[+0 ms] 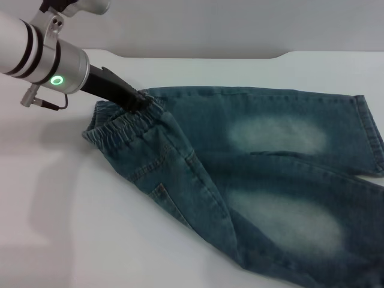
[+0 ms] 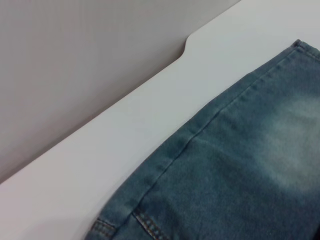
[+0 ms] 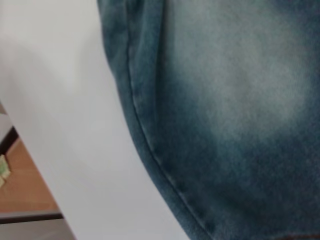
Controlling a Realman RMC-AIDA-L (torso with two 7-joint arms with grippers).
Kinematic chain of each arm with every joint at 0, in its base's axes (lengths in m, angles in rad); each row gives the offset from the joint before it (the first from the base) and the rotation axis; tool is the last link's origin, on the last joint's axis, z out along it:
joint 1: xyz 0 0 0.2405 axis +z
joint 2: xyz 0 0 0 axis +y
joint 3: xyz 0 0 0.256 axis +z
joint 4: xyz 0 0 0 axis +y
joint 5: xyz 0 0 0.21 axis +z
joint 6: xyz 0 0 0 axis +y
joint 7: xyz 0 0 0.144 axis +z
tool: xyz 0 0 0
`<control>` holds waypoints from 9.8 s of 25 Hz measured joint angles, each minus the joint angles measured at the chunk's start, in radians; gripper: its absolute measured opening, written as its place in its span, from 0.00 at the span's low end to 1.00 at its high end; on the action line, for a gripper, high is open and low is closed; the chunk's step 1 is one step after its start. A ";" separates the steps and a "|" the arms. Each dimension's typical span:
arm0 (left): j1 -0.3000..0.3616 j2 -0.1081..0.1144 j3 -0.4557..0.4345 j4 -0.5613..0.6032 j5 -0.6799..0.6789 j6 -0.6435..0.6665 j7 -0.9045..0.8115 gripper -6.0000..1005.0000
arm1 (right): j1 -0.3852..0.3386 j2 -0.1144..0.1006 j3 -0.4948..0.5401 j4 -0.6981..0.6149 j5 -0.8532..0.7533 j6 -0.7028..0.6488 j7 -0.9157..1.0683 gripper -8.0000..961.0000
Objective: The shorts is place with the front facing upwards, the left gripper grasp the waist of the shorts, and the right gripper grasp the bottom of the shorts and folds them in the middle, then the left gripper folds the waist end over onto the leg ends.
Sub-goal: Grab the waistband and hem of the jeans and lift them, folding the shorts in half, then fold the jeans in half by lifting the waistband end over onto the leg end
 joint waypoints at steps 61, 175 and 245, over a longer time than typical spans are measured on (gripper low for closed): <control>0.049 0.001 -0.096 0.054 -0.014 -0.251 -0.012 0.06 | -0.147 0.006 0.242 -0.089 0.825 0.474 -0.237 0.06; 0.019 -0.001 -0.081 0.000 -0.015 -0.355 -0.025 0.07 | -0.253 0.012 0.191 0.147 1.075 0.560 -0.512 0.09; 0.058 0.043 -0.079 0.019 0.091 -0.050 0.395 0.84 | -0.161 0.016 0.086 0.311 1.227 0.776 -0.647 0.40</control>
